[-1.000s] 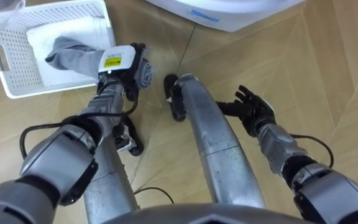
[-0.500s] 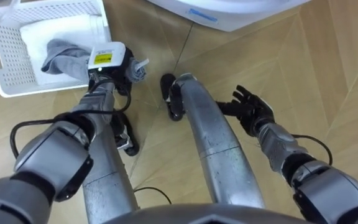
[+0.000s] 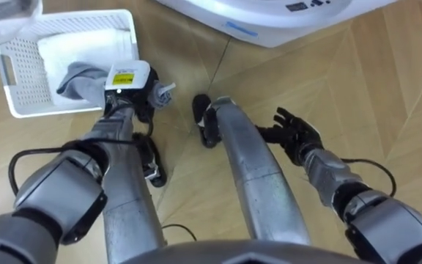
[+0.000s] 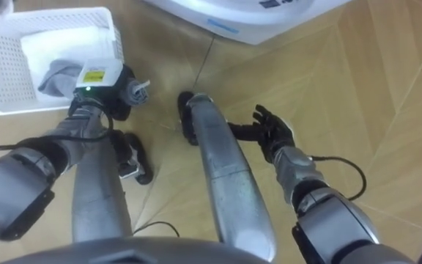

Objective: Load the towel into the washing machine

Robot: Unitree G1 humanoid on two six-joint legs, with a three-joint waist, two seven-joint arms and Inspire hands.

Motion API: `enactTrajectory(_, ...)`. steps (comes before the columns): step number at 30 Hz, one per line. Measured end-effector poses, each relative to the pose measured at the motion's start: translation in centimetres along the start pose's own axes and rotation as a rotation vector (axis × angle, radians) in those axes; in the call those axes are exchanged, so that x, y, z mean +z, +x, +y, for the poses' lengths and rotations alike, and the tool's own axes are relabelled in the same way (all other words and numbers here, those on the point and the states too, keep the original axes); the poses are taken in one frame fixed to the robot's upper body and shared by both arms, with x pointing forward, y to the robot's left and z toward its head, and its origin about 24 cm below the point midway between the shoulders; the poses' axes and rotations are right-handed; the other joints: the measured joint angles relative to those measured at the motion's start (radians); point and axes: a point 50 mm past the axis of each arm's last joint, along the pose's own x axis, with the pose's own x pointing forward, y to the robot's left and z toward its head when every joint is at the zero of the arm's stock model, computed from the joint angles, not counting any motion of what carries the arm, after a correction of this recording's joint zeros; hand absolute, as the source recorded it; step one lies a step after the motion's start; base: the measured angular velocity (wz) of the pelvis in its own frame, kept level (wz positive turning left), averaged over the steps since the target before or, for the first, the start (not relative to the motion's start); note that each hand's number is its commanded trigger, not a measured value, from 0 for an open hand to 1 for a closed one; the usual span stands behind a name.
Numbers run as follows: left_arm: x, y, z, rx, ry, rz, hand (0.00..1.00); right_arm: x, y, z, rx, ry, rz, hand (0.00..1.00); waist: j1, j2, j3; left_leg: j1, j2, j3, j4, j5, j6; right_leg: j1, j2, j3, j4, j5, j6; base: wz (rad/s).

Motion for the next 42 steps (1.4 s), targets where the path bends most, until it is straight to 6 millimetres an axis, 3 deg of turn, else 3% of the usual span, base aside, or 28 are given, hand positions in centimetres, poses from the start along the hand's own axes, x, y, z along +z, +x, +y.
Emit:
enactTrajectory(6,0.7,0.4,1.3,0.149,-0.069,-0.024,1.0,0.1,-0.1,-0.9,-0.065,-0.028,0.001,0.0,0.041,0.014,0.0026,0.145,-0.047,0.016,-0.147,0.052,0.019,0.137,-0.041,0.004,-0.103,0.011,0.016,0.16)
enactTrajectory(10,1.3,0.5,2.4,0.272,-0.132,-0.039,1.0,1.1,0.1,-0.6,-0.061,-0.07,-0.033,0.0,0.07,0.03,0.0059,0.224,-0.051,0.02,-0.224,0.076,0.026,0.223,-0.045,-0.001,-0.179,0.027,0.025,0.05)
enactTrajectory(15,3.5,0.5,3.7,0.407,-0.242,-0.126,1.0,2.6,0.3,0.8,-0.023,-0.147,-0.112,0.0,0.094,0.044,0.0037,0.316,-0.08,0.03,-0.333,0.115,0.038,0.308,-0.073,-0.006,-0.256,0.04,0.036,0.11)
enactTrajectory(18,4.8,0.2,3.5,0.423,-0.327,-0.149,1.0,3.4,0.4,2.0,0.006,-0.227,-0.155,0.0,0.093,0.045,0.0033,0.347,-0.085,0.037,-0.367,0.133,0.044,0.345,-0.087,-0.02,-0.282,0.042,0.041,0.18)
enactTrajectory(24,7.4,-0.8,2.9,0.434,-0.587,-0.144,1.0,5.2,0.4,4.2,0.035,-0.211,-0.254,0.0,0.102,0.043,0.0007,0.368,-0.098,0.043,-0.402,0.15,0.051,0.365,-0.1,-0.026,-0.311,0.046,0.048,0.07)
enactTrajectory(27,8.3,-1.3,2.6,0.386,-0.694,-0.16,1.0,5.3,0.2,4.4,0.036,-0.198,-0.281,0.0,0.101,0.039,-0.0077,0.373,-0.099,0.047,-0.408,0.16,0.053,0.378,-0.107,-0.032,-0.319,0.05,0.05,0.13)
enactTrajectory(30,8.9,-1.8,2.0,0.292,-0.818,-0.16,1.0,4.8,0.0,4.5,0.04,-0.21,-0.279,0.0,0.103,0.035,-0.0301,0.387,-0.099,0.047,-0.413,0.16,0.054,0.395,-0.109,-0.035,-0.322,0.051,0.052,0.03)
enactTrajectory(31,9.1,-1.7,1.9,0.273,-0.842,-0.158,1.0,4.7,0.0,4.5,0.041,-0.212,-0.278,0.0,0.102,0.035,-0.0301,0.394,-0.1,0.048,-0.415,0.161,0.057,0.402,-0.111,-0.037,-0.323,0.051,0.052,0.07)
enactTrajectory(35,9.4,-1.6,1.3,0.109,-1.028,-0.142,1.0,4.4,0.0,5.0,0.059,-0.203,-0.272,0.0,0.105,0.025,-0.0438,0.439,-0.099,0.066,-0.45,0.176,0.065,0.446,-0.116,-0.04,-0.356,0.066,0.058,0.03)
enactTrajectory(42,8.6,-2.0,-0.3,-0.114,-1.345,-0.098,1.0,3.4,-0.1,4.9,0.08,-0.195,-0.243,0.0,0.118,0.019,-0.0457,0.463,-0.095,0.077,-0.488,0.198,0.069,0.477,-0.107,-0.03,-0.409,0.108,0.063,-0.06)
